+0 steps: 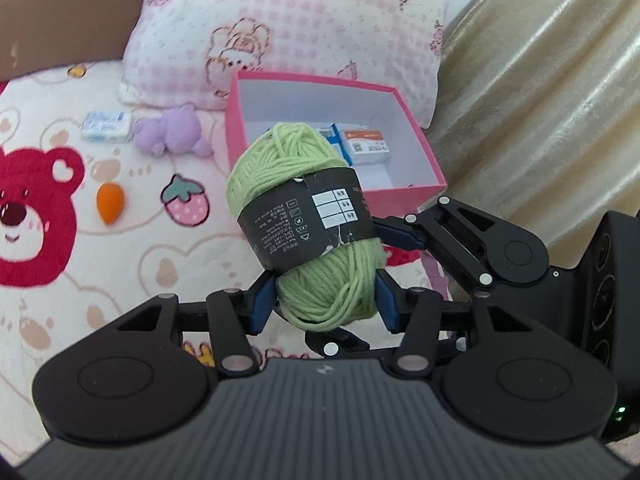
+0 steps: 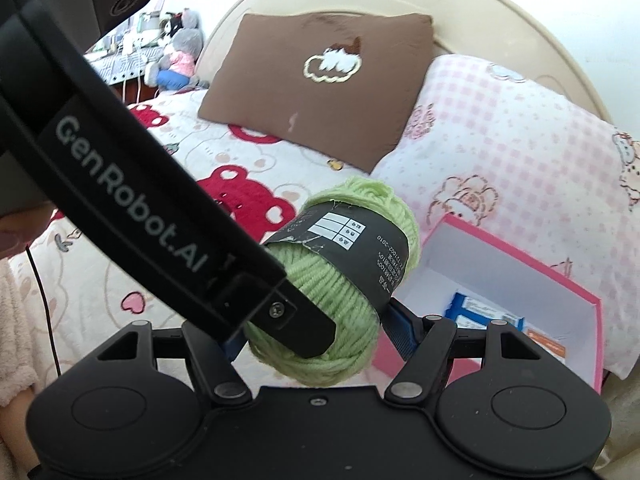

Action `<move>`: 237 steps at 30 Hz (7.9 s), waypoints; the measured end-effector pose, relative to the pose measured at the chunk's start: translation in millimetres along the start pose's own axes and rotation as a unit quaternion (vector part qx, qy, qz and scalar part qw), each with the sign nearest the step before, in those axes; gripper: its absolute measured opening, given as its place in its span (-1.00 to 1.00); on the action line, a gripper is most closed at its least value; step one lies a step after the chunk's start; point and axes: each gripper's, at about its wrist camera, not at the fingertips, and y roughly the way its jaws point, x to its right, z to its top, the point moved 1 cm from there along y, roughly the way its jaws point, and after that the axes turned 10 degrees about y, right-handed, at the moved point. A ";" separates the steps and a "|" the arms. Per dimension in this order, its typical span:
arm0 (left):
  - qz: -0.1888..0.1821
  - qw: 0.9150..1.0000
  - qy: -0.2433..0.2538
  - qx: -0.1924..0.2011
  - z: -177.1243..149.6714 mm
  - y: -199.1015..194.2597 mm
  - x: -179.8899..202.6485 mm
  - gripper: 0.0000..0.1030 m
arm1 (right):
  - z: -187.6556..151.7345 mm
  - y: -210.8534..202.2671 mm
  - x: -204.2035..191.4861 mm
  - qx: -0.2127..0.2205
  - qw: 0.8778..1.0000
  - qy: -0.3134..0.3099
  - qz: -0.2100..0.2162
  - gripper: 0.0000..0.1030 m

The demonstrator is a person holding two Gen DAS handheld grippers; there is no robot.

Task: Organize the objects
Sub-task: 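Carry the yarn ball with the left tool over the pink box, then lower the yarn ball into the box and open the left tool, then withdraw the left tool up and away from the pink box, then move the left tool down to the orange egg-shaped sponge, then close the left tool on the orange sponge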

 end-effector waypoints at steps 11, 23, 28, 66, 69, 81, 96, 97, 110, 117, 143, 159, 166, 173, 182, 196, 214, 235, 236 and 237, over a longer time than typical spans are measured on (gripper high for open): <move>0.007 0.999 0.044 0.007 42.1 20.5 16.4 -0.02 | 13.5 0.2 32.1 0.019 0.999 -0.016 -0.036 0.43; -0.010 1.000 0.025 0.001 105.3 71.7 -13.7 -0.01 | 48.2 44.0 95.0 0.000 0.999 0.029 -0.039 0.43; 0.005 0.999 0.035 -0.017 124.6 107.8 -16.3 -0.01 | 49.4 73.6 131.4 -0.019 0.997 0.077 -0.022 0.43; 0.055 0.995 0.031 -0.077 119.1 195.0 -30.2 -0.04 | -12.2 161.0 200.2 -0.096 0.961 0.243 0.093 0.43; 0.064 0.994 0.031 -0.084 120.6 200.0 -30.9 -0.05 | -15.9 165.9 204.3 -0.102 0.954 0.268 0.093 0.42; 0.066 0.994 0.022 -0.080 121.5 194.7 -36.6 -0.06 | -15.4 171.0 196.9 -0.106 0.950 0.282 0.080 0.42; 0.075 0.994 0.026 -0.070 122.0 157.4 -35.6 -0.01 | 1.0 128.1 185.7 -0.112 0.962 0.239 0.067 0.60; 0.076 0.995 0.027 -0.066 121.4 151.5 -35.1 -0.01 | 1.8 122.9 187.0 -0.109 0.962 0.243 0.063 0.60; 0.058 0.997 0.040 -0.038 107.3 90.3 -24.7 0.04 | 16.3 53.3 177.7 -0.054 0.967 0.247 -0.009 0.60; 0.049 0.997 0.048 -0.027 95.8 65.7 -20.8 0.05 | 22.5 31.9 153.7 -0.071 0.972 0.224 -0.028 0.60; 0.073 0.997 0.034 -0.012 49.9 -21.5 -37.4 0.70 | 47.9 6.7 54.8 -0.114 0.988 0.104 -0.001 0.84; 0.109 0.994 0.003 -0.004 33.3 -47.4 -92.3 0.85 | 81.5 11.5 3.5 -0.062 0.996 0.052 0.044 0.82; 0.140 0.990 0.019 0.024 22.7 -46.0 -116.2 0.85 | 82.2 29.4 -20.3 -0.047 0.998 -0.008 0.038 0.82; 0.135 0.990 0.020 0.034 20.3 -30.2 -136.0 0.85 | 83.9 47.2 -25.3 -0.015 0.998 -0.048 0.038 0.83; 0.135 0.990 0.012 0.026 13.6 -4.9 -154.0 0.85 | 75.6 81.1 -35.8 -0.036 0.995 -0.071 0.057 0.83; 0.095 0.993 -0.045 0.060 -9.0 27.2 -197.1 0.83 | 40.5 155.8 -50.4 -0.097 0.993 -0.050 0.052 0.82; 0.082 0.992 -0.052 0.085 -33.6 72.2 -238.0 0.80 | 16.9 230.5 -40.4 -0.137 0.990 0.032 0.028 0.80; 0.032 0.993 -0.080 0.078 -51.1 116.5 -272.3 0.64 | -3.0 272.7 -39.1 -0.080 0.997 0.008 -0.020 0.74; 0.030 0.993 -0.081 0.077 -51.1 119.7 -273.8 0.64 | -2.6 273.1 -39.1 -0.075 0.997 0.006 -0.016 0.71; 0.030 0.993 -0.085 0.076 -51.5 122.8 -275.4 0.64 | -2.2 273.6 -38.7 -0.072 0.997 0.006 -0.013 0.70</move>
